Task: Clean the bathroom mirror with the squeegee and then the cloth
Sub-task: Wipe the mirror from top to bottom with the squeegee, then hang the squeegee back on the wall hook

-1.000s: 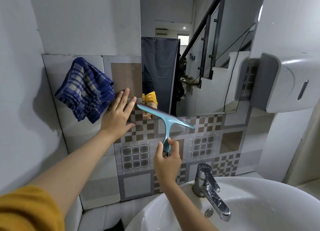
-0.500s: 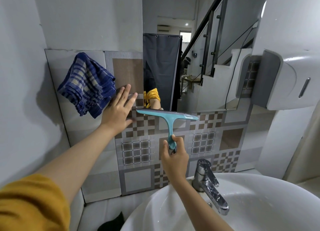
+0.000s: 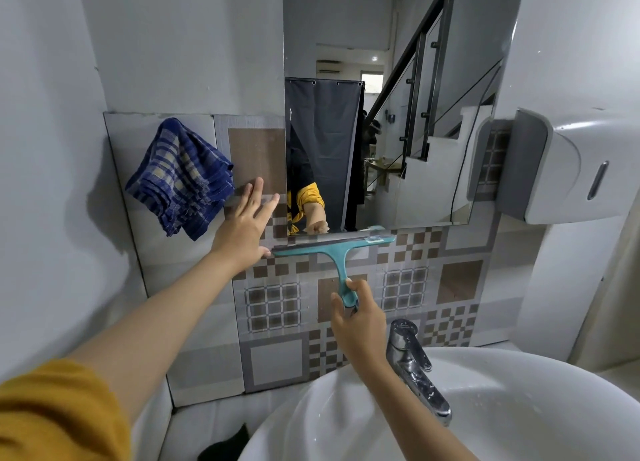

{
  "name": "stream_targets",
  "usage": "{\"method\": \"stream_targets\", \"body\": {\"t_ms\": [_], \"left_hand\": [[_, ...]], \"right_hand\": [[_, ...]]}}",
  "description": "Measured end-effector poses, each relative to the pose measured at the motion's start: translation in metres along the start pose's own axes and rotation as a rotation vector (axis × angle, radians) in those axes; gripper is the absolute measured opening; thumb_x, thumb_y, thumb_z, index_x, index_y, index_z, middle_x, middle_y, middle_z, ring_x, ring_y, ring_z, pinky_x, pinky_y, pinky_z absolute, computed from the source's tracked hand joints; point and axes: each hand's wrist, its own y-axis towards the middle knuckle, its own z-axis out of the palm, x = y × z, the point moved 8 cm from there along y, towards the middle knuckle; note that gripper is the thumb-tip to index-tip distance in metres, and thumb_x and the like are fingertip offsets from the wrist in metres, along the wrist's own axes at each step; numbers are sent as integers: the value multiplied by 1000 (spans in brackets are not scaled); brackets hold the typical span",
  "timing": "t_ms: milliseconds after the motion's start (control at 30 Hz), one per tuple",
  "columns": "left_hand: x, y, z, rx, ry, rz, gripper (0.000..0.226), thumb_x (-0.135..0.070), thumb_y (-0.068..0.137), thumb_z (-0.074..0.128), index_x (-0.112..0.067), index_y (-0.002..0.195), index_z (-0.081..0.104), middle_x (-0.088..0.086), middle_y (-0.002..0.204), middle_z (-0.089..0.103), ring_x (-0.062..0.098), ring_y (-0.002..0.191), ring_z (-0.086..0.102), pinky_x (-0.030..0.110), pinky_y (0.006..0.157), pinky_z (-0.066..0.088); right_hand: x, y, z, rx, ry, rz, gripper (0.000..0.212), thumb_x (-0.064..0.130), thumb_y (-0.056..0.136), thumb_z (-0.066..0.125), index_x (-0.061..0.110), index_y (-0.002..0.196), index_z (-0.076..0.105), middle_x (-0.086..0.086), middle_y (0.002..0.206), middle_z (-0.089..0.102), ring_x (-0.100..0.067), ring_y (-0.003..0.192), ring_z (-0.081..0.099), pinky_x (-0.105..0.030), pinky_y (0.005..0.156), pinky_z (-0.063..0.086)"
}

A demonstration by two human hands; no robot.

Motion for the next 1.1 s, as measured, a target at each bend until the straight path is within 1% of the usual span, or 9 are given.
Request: {"method": "stream_targets", "body": {"t_ms": [100,233,400,500,633,767,933,1000,1100], "left_hand": [[-13,-5,-6,59,-150,5,101,-21,74,76,-24,147,5,6,154,-18,23,141,-12,50,115,12],[-50,-26,-34,-58,-489,48,71,-17,82,68,-22,142,32,4,154,18,17,142,11,40,115,11],[-94,-63,-42,-2,-751,88,35,-14,80,70,-20,114,64,0,123,62,10,117,52,23,101,37],[-106,-82,-31,132,-794,98,27,-13,81,70,-22,106,68,-5,116,65,5,110,55,18,96,41],[-103,-103,-25,210,-804,51,17,-13,80,70,-22,94,71,-3,95,70,10,88,63,34,84,53],[-103,-117,-32,211,-741,111,14,-12,78,72,-23,87,71,-6,82,69,4,77,60,11,76,45],[-93,-124,-36,139,-803,122,19,-6,77,72,-17,92,70,-6,87,69,3,82,63,16,79,51],[-84,-127,-35,110,-842,100,21,-4,77,72,-16,95,69,-4,89,69,5,83,64,21,79,53],[-69,-132,-32,40,-928,29,25,-2,78,70,-18,97,68,-2,92,70,8,84,65,25,80,54]], "right_hand": [[1,-3,-11,58,-60,-17,21,28,90,64,20,108,57,10,88,61,-12,67,63,-35,59,60],[14,-4,-28,229,-161,-109,27,32,87,68,24,111,59,9,91,63,-10,72,64,-30,62,59],[42,-13,-47,495,-252,-263,34,30,84,71,27,117,62,19,84,60,3,61,56,-11,56,48],[57,-14,-55,600,-266,-358,33,26,83,72,26,114,64,15,92,63,4,74,62,-5,67,50],[67,-10,-62,695,-270,-402,29,24,79,76,31,105,64,16,91,64,4,79,63,-7,70,51],[81,-8,-60,768,-336,-484,26,25,77,78,26,101,68,21,88,63,4,80,62,-6,71,50],[114,0,-52,649,-458,-800,21,38,77,73,26,94,71,15,83,67,5,65,56,-16,57,50],[121,5,-47,564,-480,-879,24,44,76,70,27,94,73,11,84,68,-7,75,56,-34,66,52],[128,12,-41,388,-492,-937,33,53,75,62,30,95,74,5,101,67,-21,99,52,-43,86,40]]}}
